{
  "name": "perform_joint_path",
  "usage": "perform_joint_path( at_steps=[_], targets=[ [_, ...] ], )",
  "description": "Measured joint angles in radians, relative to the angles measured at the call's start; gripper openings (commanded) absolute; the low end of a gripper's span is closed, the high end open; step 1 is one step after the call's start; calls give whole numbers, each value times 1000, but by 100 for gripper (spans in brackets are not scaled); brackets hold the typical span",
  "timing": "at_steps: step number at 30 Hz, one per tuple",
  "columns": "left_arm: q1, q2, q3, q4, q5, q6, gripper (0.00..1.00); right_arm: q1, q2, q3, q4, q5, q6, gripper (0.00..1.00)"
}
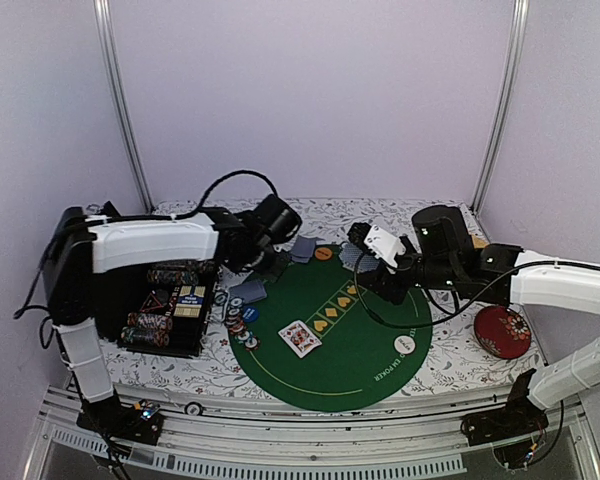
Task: Distribute texas hold em gaming equipment
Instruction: Flop the poker card into the community card area.
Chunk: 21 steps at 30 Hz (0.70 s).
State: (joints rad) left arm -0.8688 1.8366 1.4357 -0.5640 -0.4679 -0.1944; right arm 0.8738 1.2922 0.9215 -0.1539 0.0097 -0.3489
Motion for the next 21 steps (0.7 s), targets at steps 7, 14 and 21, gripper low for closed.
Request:
perform_joint_path(
  at_steps=[7,14,21],
  targets=[
    [-110,268,207,-64,-139,27,0,0,-49,-14,-35,18,17,44],
    [-177,389,243,-145,-125,27,0,-3,-95,-18,-74,43,20,44],
    [-194,397,242,-170,-2,19,0,-5,-113,-18,-88,65,20,44]
  ],
)
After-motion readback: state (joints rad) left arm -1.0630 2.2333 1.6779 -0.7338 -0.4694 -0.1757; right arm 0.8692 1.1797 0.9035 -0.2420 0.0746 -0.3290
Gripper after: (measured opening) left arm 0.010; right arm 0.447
